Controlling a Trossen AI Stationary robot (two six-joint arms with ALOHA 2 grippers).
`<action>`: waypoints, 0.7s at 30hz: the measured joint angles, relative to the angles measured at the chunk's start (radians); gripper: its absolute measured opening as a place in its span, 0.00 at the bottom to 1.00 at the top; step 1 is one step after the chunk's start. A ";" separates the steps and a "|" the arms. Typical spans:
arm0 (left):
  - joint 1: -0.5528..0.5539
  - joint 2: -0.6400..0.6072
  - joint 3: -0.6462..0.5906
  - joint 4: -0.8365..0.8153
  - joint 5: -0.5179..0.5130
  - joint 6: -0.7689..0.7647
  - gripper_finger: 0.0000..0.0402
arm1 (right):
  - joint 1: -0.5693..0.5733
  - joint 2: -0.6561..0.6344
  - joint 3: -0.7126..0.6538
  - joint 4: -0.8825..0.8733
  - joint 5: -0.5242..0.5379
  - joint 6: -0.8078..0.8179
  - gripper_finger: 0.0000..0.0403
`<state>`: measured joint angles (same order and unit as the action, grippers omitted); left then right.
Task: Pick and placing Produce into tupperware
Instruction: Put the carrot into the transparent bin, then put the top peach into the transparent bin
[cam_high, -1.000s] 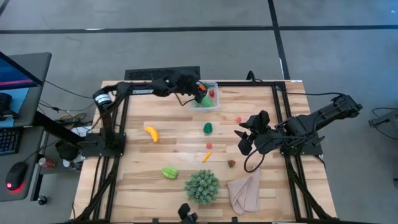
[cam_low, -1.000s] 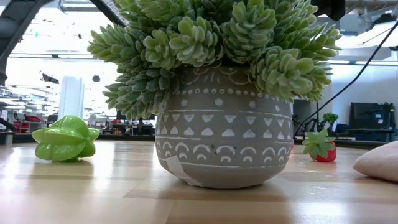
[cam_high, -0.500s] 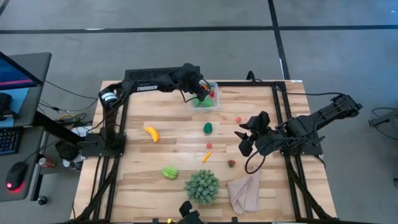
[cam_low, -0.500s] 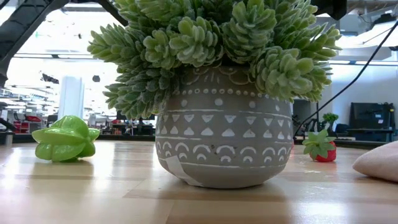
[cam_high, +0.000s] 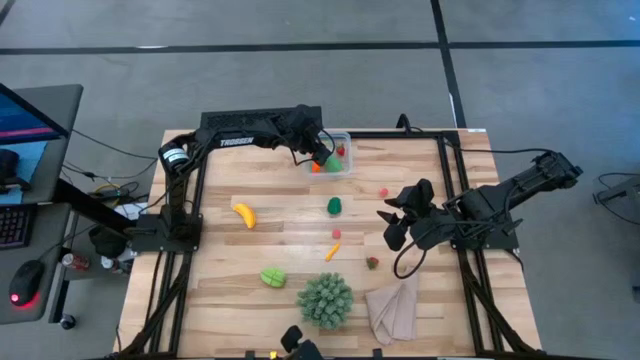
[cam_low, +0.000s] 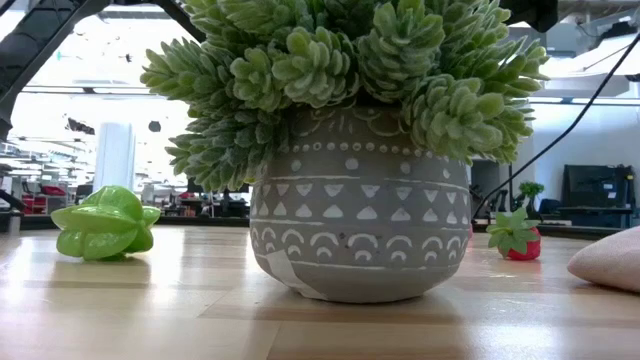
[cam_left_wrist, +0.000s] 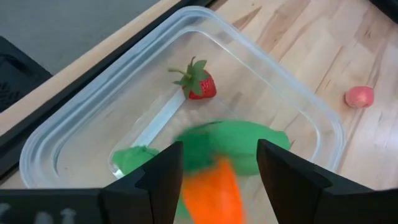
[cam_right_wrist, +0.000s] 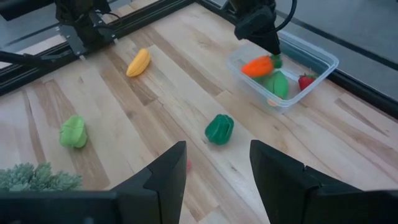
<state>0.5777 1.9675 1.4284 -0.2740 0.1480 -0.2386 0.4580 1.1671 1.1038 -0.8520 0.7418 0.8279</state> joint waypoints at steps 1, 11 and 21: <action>0.000 0.000 0.000 -0.001 0.000 0.000 0.48 | 0.000 0.000 0.000 0.000 0.000 0.004 0.42; -0.002 0.000 -0.001 -0.002 0.015 0.000 0.49 | 0.000 0.000 0.000 0.000 0.000 0.012 0.42; -0.002 -0.041 -0.002 -0.109 0.209 0.082 0.49 | 0.023 -0.002 -0.078 -0.175 0.019 0.151 0.42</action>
<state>0.5754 1.9262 1.4269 -0.3828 0.3570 -0.1567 0.4813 1.1652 1.0257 -1.0267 0.7607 0.9789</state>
